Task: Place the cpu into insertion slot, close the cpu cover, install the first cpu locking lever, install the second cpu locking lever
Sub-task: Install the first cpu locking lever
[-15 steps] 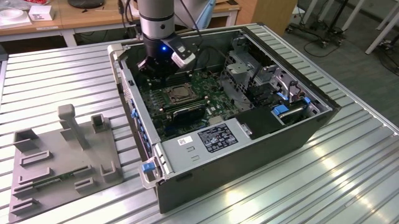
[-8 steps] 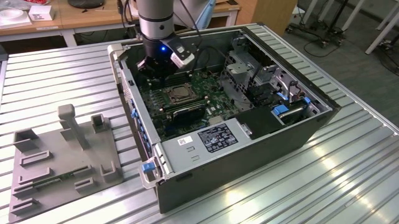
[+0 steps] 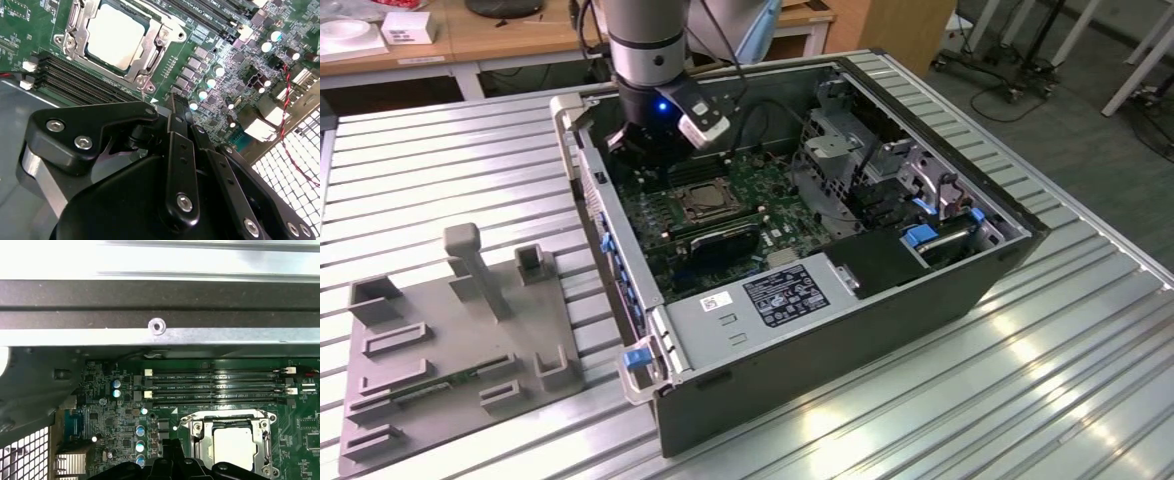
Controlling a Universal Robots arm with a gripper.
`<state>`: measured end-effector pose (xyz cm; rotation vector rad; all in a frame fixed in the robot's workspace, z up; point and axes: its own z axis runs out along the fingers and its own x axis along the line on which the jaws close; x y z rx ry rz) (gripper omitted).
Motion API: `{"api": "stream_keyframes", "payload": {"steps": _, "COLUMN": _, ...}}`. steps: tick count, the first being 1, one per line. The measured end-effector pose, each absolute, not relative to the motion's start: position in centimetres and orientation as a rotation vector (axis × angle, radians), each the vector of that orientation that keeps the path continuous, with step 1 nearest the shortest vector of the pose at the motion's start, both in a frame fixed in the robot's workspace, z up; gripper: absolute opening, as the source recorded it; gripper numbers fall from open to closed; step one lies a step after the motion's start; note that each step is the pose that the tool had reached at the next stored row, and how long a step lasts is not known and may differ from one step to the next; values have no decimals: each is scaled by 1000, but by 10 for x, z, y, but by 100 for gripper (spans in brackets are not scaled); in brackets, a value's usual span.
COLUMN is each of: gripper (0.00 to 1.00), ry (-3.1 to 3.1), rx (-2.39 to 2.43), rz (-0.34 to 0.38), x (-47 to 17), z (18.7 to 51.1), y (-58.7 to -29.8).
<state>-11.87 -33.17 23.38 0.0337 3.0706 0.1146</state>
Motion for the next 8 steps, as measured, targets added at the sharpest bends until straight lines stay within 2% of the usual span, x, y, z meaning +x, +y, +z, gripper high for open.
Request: {"api": "stream_keyframes", "payload": {"steps": 8, "gripper": 11, "ry": 3072, "rx": -17, "rz": 116, "x": -119, "z": 234, "y": -332}}
